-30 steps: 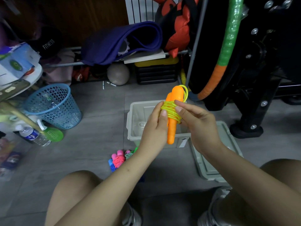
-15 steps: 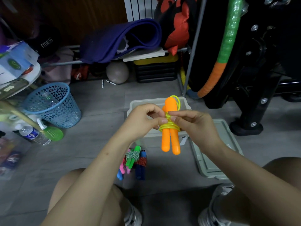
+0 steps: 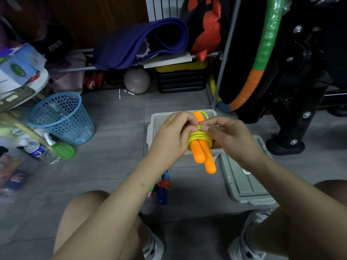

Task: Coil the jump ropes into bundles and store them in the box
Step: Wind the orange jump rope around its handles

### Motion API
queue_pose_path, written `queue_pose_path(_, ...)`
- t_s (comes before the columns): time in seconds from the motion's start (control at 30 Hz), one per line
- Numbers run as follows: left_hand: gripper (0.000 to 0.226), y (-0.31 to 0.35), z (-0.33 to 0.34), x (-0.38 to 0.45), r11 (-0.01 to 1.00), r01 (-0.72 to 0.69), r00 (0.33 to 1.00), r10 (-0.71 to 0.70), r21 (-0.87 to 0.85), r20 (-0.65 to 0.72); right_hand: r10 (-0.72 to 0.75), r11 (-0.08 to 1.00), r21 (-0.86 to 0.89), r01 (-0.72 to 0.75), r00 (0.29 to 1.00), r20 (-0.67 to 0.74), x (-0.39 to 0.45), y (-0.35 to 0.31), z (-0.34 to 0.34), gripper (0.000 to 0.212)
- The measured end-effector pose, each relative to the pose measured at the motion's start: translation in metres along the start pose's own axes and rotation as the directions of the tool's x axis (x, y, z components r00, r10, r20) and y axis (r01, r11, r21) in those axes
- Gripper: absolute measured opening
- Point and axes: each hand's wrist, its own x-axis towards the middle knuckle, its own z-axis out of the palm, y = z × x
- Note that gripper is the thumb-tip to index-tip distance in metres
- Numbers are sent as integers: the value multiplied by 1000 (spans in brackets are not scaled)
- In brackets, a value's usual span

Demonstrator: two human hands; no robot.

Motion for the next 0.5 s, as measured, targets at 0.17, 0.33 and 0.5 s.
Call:
queue_pose_path(0.17,18,-5,0,3,975,-179,978,192,134,-85,2,1000,-28,0,999,43,5,-3,-6,9)
queue_pose_path(0.33,16,-3,6,3,980,-187,981,190,75,-35,37,995,-98,-26,993,111,9,0,-16,8)
queue_pose_path(0.5,16,-2,15,3,996,-3,993,13,-93,113,-15,998,-61,20,996,88,6,7,-21,15)
